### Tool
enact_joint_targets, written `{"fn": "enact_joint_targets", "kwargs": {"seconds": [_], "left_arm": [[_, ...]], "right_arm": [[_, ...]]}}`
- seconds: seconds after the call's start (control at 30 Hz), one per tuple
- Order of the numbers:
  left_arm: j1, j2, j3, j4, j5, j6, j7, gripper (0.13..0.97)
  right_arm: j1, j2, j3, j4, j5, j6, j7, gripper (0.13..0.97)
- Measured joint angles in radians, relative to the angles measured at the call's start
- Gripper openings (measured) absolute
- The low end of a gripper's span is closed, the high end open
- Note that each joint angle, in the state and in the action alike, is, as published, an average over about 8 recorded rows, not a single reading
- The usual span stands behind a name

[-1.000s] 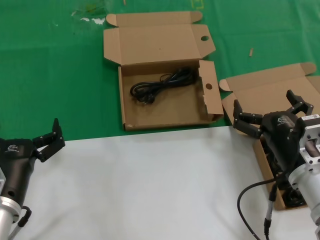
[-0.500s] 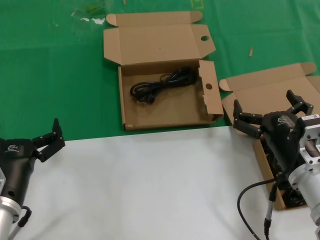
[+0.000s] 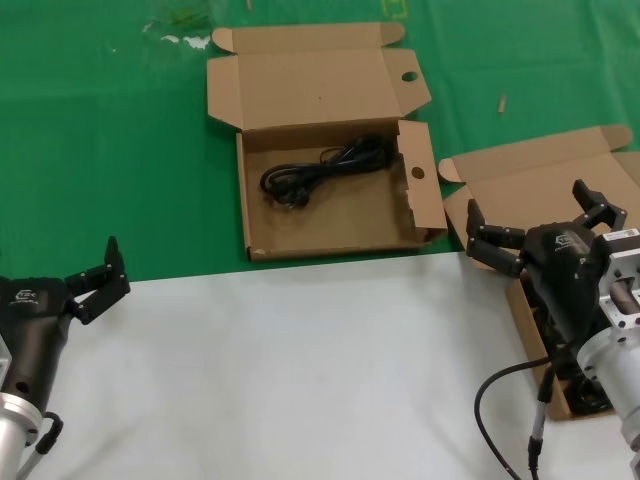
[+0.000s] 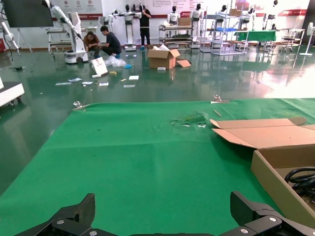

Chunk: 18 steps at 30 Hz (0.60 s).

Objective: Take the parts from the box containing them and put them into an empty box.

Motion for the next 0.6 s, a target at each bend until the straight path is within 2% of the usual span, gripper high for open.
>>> {"fn": "enact_joint_targets", "kwargs": {"seconds": [0.6], "left_arm": [[0.0, 0.0, 0.0, 0.0, 0.0, 0.0, 0.0, 0.966]], "right_arm": [[0.0, 0.0, 0.0, 0.0, 0.0, 0.0, 0.0, 0.966]]}}
